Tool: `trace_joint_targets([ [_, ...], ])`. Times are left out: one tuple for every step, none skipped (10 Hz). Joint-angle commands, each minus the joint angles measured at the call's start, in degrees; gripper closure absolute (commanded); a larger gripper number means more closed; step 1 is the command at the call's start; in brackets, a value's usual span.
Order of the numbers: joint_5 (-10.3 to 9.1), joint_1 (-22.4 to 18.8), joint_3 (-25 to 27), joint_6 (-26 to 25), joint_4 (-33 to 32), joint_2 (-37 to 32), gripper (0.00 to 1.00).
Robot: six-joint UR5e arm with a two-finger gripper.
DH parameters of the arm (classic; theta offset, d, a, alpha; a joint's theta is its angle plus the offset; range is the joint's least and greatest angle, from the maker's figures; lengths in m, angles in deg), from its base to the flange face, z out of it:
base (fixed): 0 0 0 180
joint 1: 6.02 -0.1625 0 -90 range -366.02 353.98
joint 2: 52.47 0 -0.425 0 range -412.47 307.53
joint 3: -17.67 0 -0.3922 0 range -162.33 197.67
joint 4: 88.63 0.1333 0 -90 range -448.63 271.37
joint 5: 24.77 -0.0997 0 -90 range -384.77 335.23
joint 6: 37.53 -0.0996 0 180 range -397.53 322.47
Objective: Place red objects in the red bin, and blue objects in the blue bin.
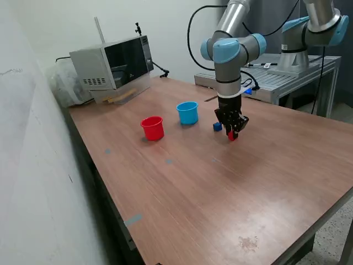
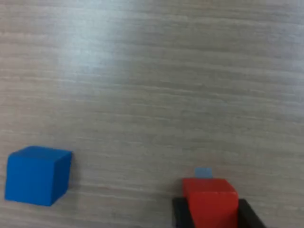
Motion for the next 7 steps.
trace_joint_targets([
  [0.07, -0.42, 0.43, 0.92, 0.14, -0.84, 1.0],
  [-0.02, -0.42, 0.09, 0.92, 0.49, -3.72, 1.0],
  [0.33, -0.42, -0.44, 0.92, 0.84, -5.67, 1.0],
  [0.51, -0.16, -1.66, 0.92, 1.46, -7.08, 1.0],
  [0.6, 0.45, -4.63, 1.01, 4.16, -7.87, 1.0],
  [0.6, 1.41, -7.1, 1.09, 5.32, -7.88, 1.0],
  [0.6, 2.47, -8.6, 1.18, 5.33, -7.88, 1.0],
])
